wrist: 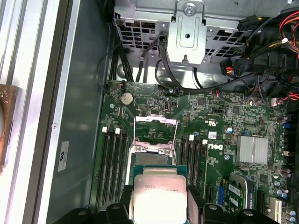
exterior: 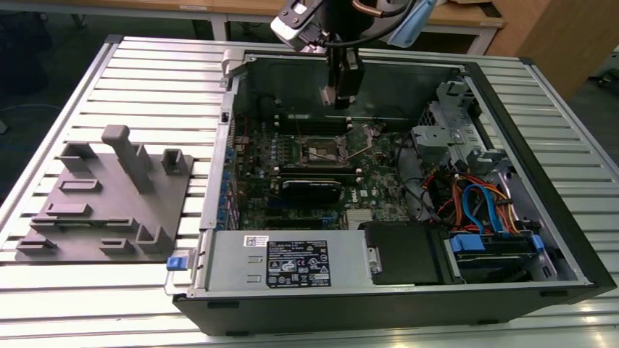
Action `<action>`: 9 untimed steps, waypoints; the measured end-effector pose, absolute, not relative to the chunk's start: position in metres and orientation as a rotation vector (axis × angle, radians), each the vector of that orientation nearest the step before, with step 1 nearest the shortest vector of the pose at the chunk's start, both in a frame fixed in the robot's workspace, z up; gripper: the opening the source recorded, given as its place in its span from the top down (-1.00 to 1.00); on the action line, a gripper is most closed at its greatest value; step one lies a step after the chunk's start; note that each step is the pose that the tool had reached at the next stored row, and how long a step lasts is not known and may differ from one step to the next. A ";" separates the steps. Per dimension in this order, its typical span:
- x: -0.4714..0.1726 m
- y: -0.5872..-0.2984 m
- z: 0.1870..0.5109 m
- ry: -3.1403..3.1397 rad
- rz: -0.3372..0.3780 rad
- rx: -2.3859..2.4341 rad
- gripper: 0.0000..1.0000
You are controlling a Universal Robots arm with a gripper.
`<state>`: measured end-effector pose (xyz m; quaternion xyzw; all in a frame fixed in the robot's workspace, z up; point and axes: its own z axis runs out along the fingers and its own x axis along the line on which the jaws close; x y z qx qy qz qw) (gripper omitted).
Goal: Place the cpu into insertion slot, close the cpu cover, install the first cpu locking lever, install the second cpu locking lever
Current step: 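Place the cpu into insertion slot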
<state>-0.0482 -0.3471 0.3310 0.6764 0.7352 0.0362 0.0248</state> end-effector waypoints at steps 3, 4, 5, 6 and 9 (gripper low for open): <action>-0.048 -0.347 0.330 2.274 0.112 2.092 -0.08; -0.048 -0.347 0.330 2.274 0.112 2.092 -0.08; -0.048 -0.347 0.329 2.273 0.112 2.093 -0.08; -0.048 -0.347 0.328 2.272 0.112 2.095 -0.08; -0.048 -0.347 0.326 2.254 0.111 2.113 -0.08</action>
